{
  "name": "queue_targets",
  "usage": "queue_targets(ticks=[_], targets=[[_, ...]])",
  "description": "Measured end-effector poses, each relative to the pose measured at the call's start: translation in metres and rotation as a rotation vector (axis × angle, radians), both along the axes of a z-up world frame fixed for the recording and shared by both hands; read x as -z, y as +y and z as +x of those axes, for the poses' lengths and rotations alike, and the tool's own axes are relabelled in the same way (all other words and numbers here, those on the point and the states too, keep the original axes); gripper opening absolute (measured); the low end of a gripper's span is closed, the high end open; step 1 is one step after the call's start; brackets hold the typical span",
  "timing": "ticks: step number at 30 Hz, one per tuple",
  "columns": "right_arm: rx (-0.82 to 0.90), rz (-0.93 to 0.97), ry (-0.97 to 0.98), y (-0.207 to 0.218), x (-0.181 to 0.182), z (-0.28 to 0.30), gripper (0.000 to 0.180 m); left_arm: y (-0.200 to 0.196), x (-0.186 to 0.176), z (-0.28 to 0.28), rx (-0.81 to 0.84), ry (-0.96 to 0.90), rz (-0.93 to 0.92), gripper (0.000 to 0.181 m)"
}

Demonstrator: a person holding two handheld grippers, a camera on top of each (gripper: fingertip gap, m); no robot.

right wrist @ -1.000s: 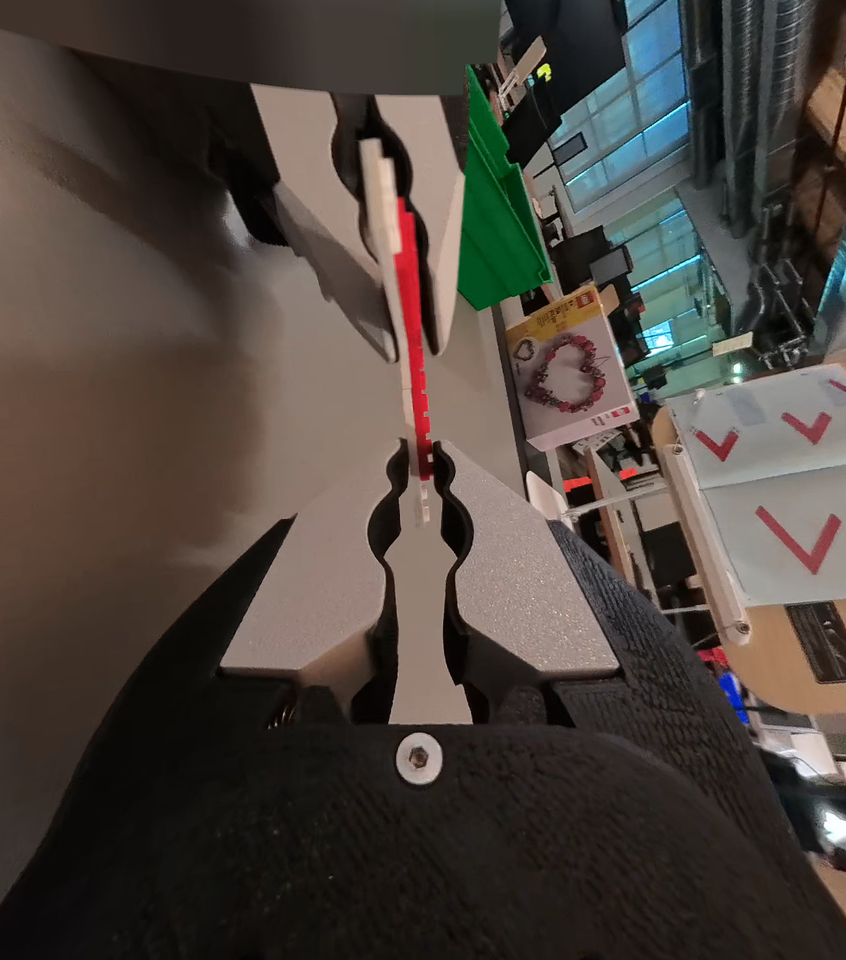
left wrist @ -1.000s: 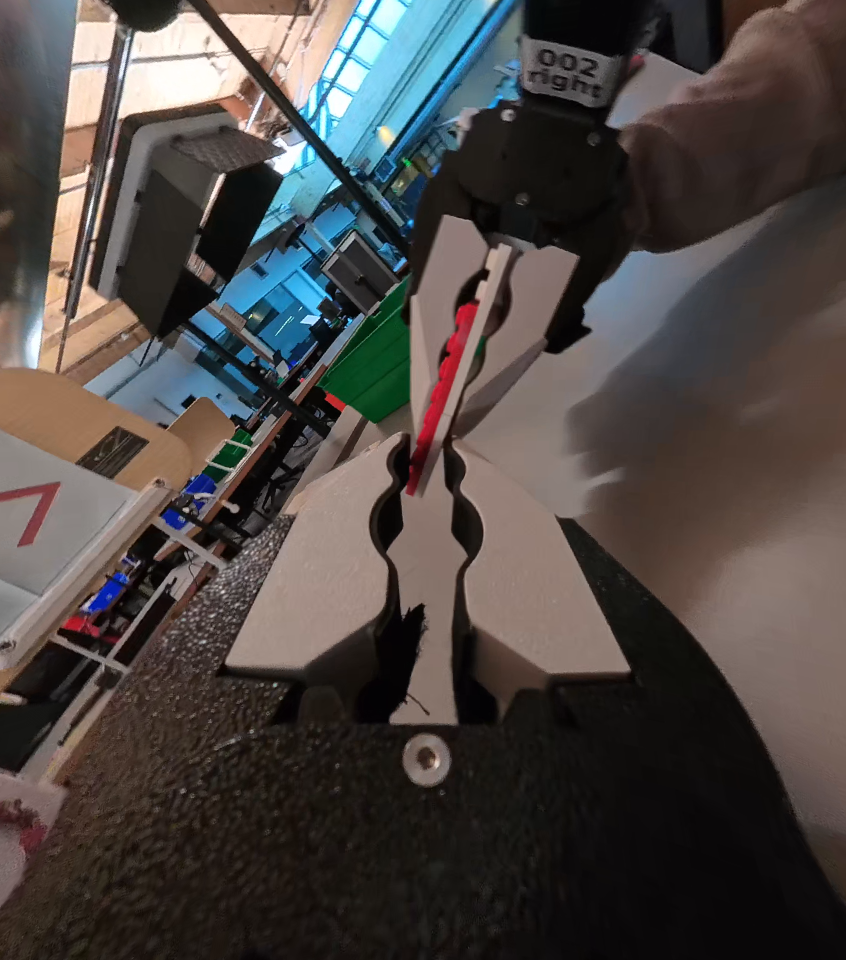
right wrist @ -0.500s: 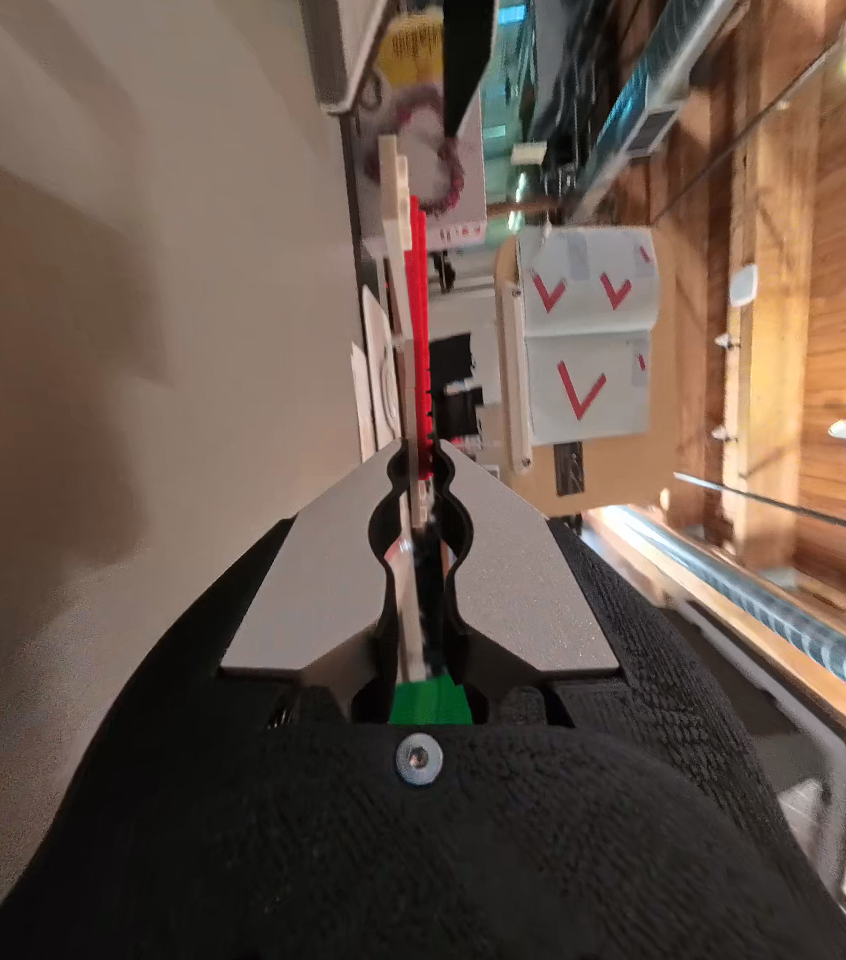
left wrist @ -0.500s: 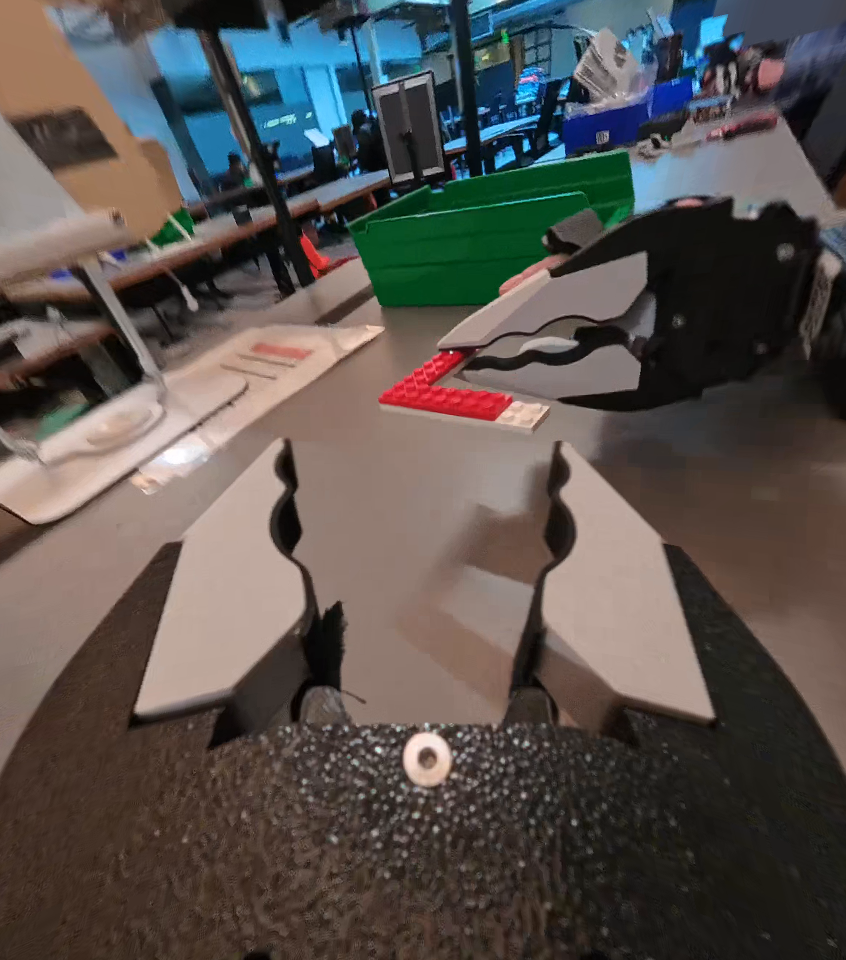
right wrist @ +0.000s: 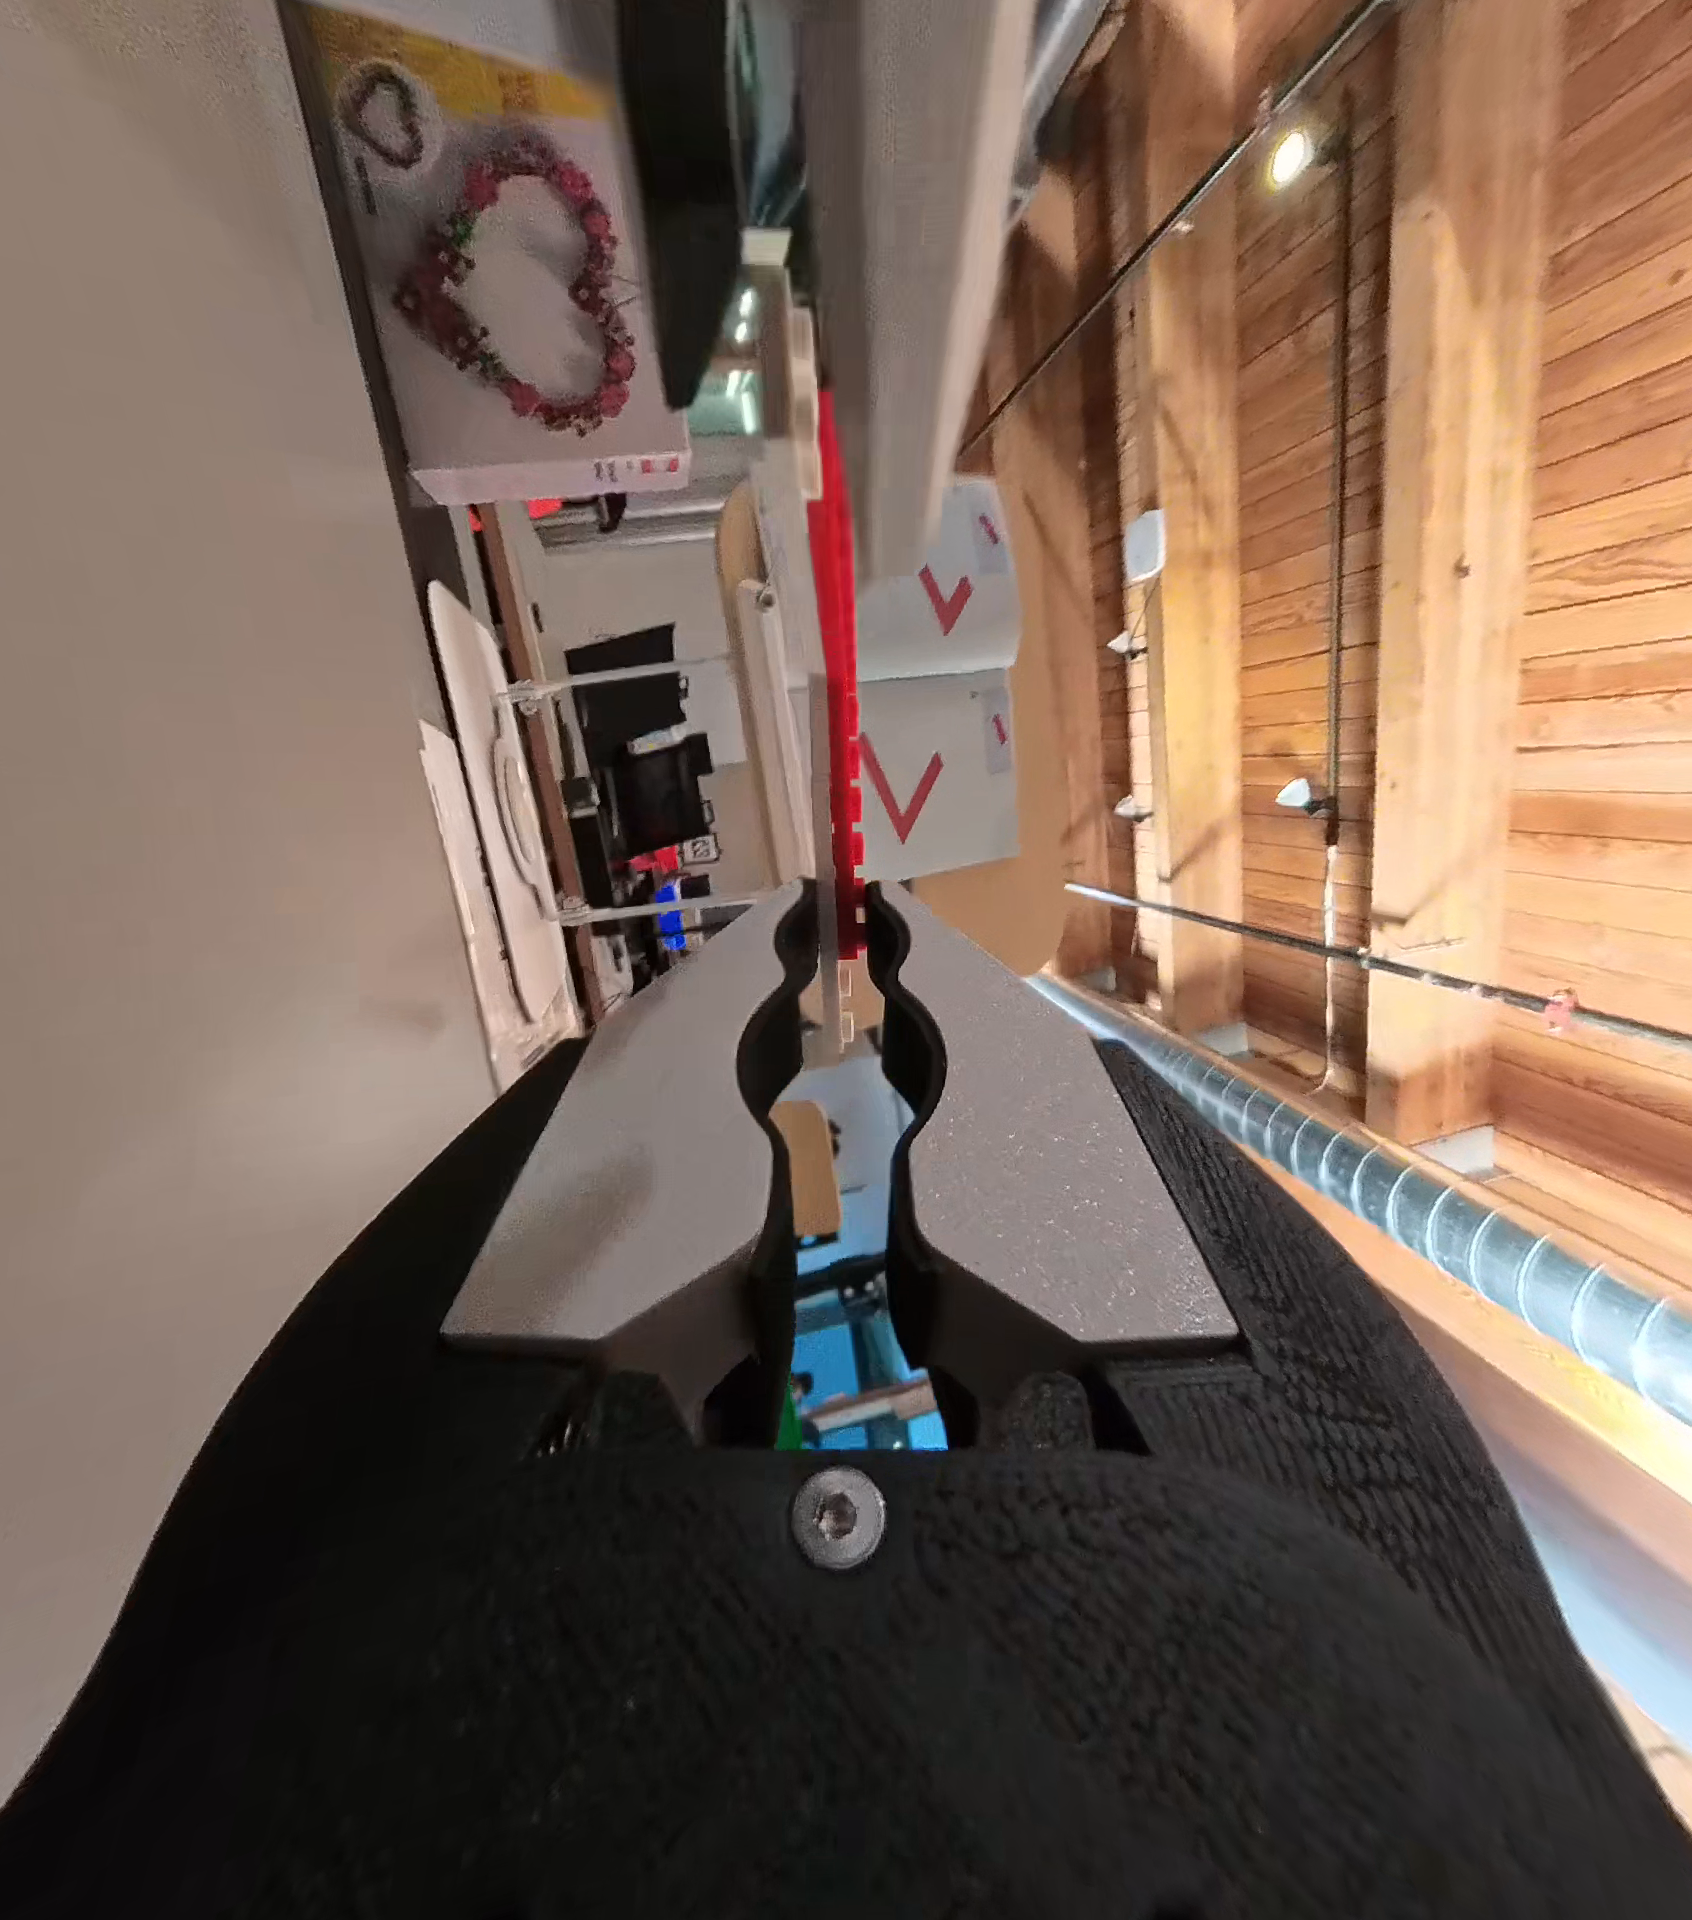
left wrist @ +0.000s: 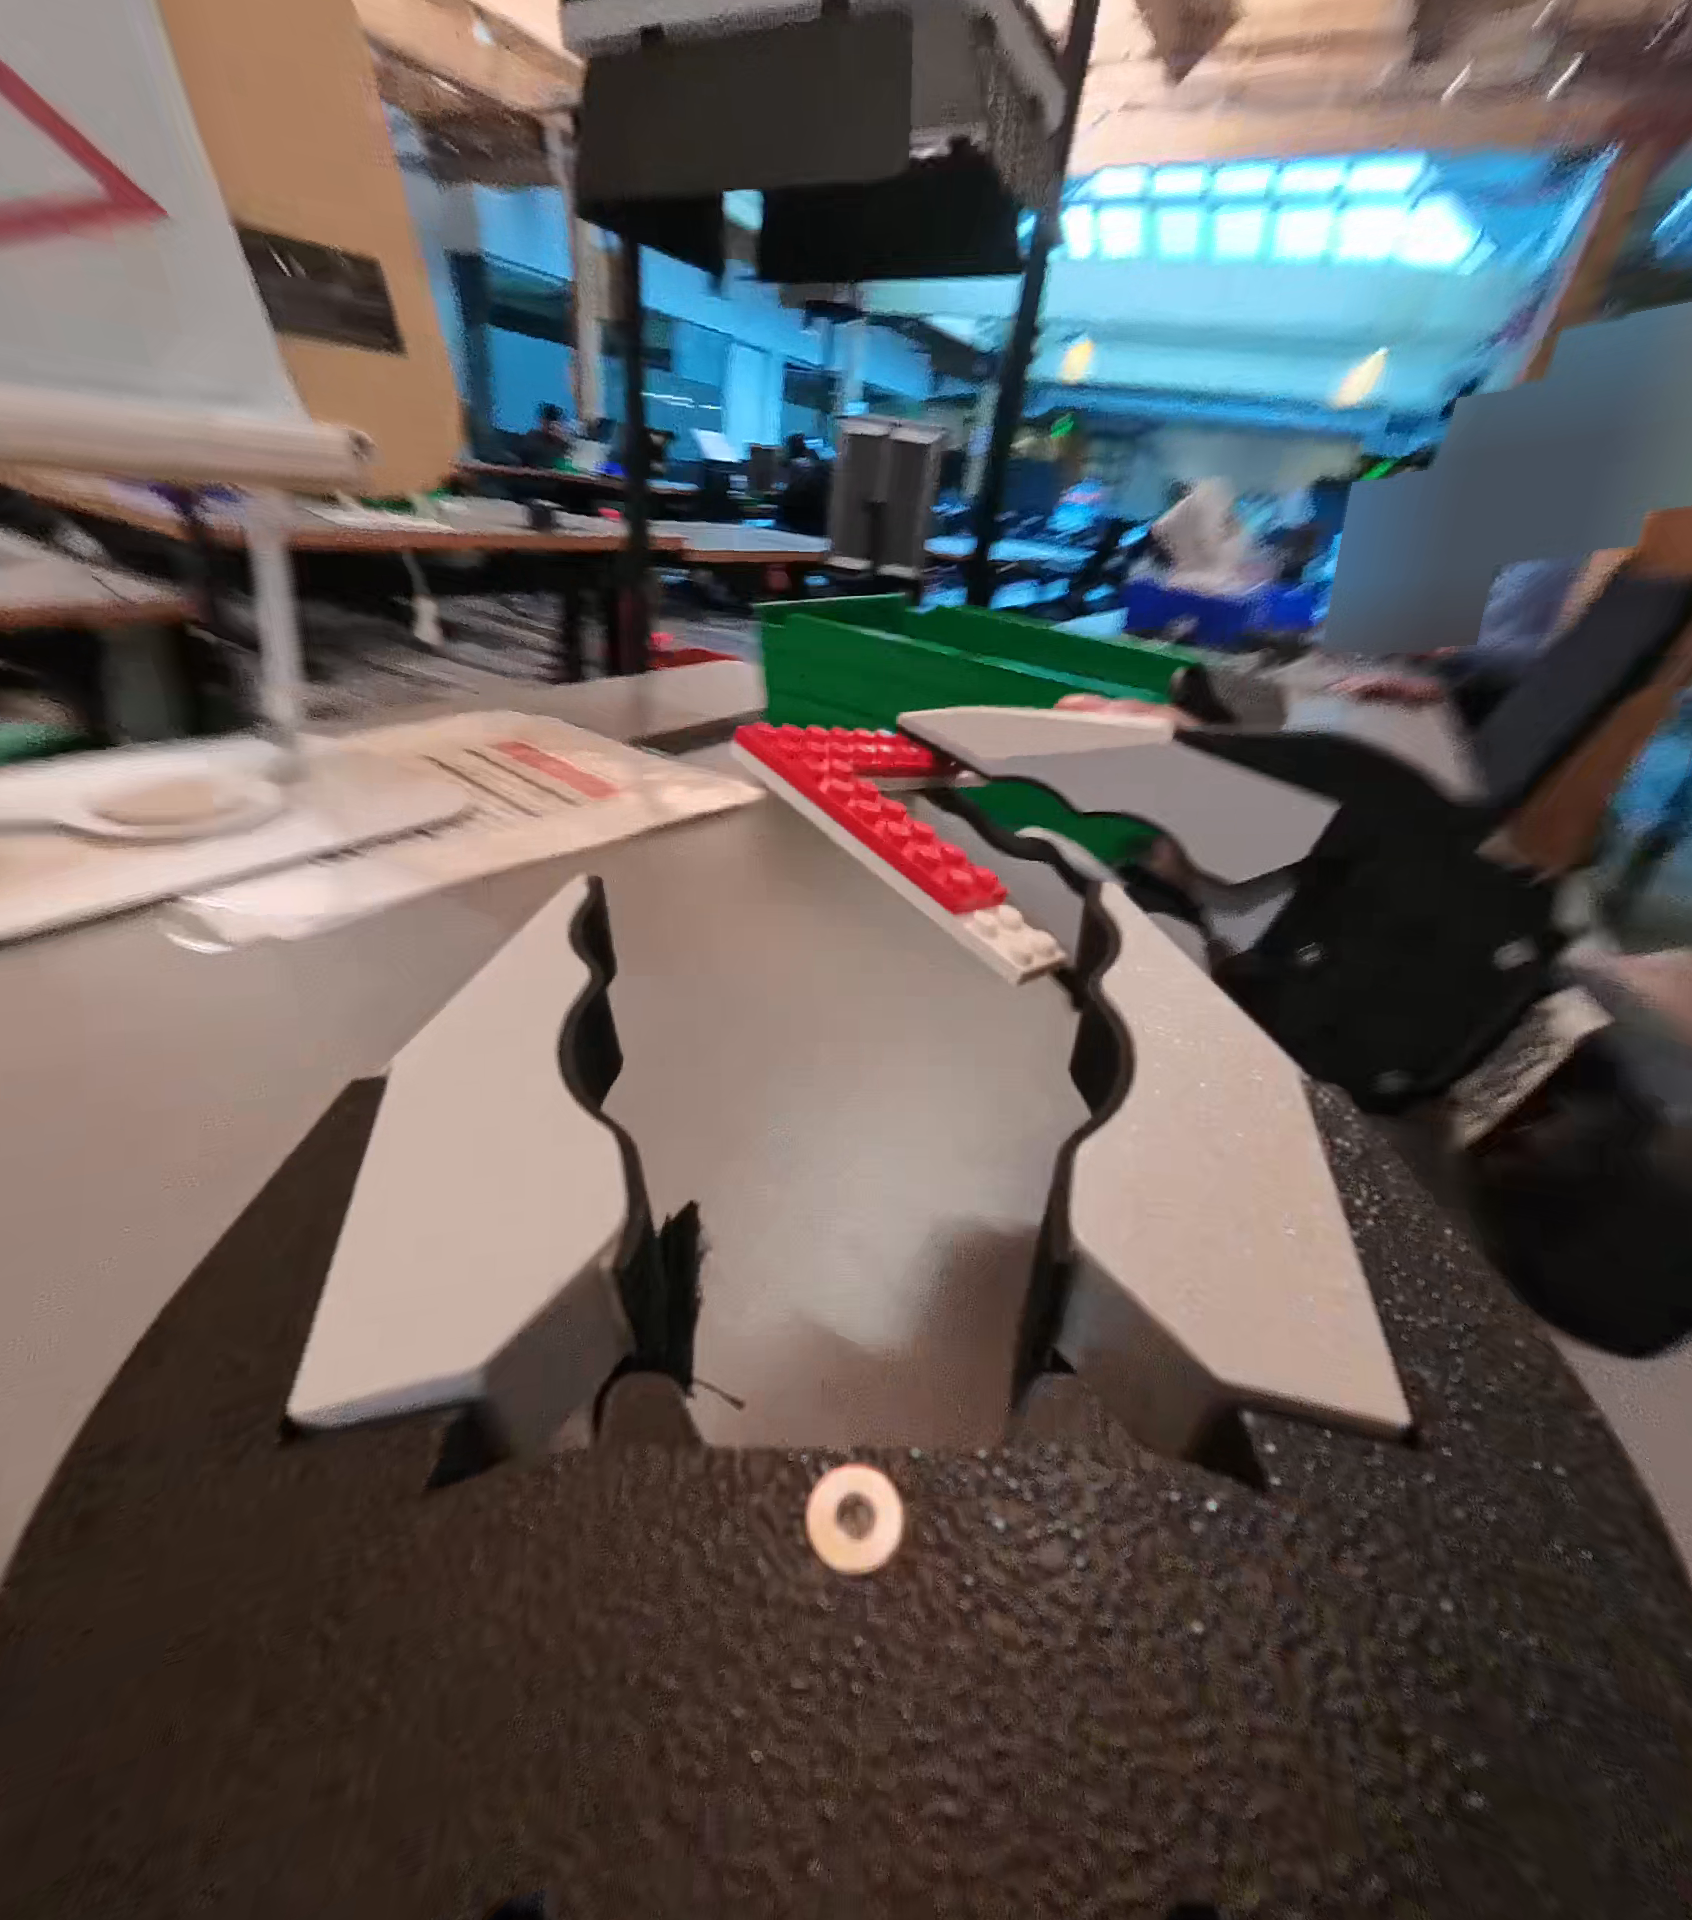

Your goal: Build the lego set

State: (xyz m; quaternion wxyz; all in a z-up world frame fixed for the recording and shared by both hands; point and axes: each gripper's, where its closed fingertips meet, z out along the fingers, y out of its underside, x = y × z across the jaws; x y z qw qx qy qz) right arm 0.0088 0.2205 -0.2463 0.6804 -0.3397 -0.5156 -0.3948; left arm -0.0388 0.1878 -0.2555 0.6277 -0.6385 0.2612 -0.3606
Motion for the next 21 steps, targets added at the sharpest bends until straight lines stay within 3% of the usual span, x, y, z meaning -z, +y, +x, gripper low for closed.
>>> queue_targets(ticks=[4,7,11,14,18,20,21], targets=[[-0.078,0.102,-0.033,-0.01,-0.002,-0.003,0.006,-0.005,-0.011,-0.005,0.234,-0.365,-0.296,0.082],[-0.149,0.19,-0.101,-0.023,0.002,-0.011,0.006,-0.002,-0.006,-0.009,0.353,-0.547,-0.532,0.064],[-0.18,0.23,-0.156,-0.03,0.007,-0.017,0.006,-0.005,0.01,-0.003,0.426,-0.588,-0.716,0.042],[-0.174,0.238,-0.182,-0.029,0.01,-0.018,0.006,-0.01,0.018,0.004,0.454,-0.554,-0.774,0.034],[-0.162,0.228,-0.205,-0.027,0.014,-0.018,0.007,-0.012,0.019,0.006,0.474,-0.565,-0.798,0.006],[-0.168,0.211,-0.204,-0.026,0.017,-0.018,0.008,-0.01,0.019,0.004,0.467,-0.577,-0.809,0.005],[-0.185,0.185,-0.192,-0.026,0.018,-0.019,0.019,-0.007,0.022,0.003,0.446,-0.576,-0.813,0.005]])
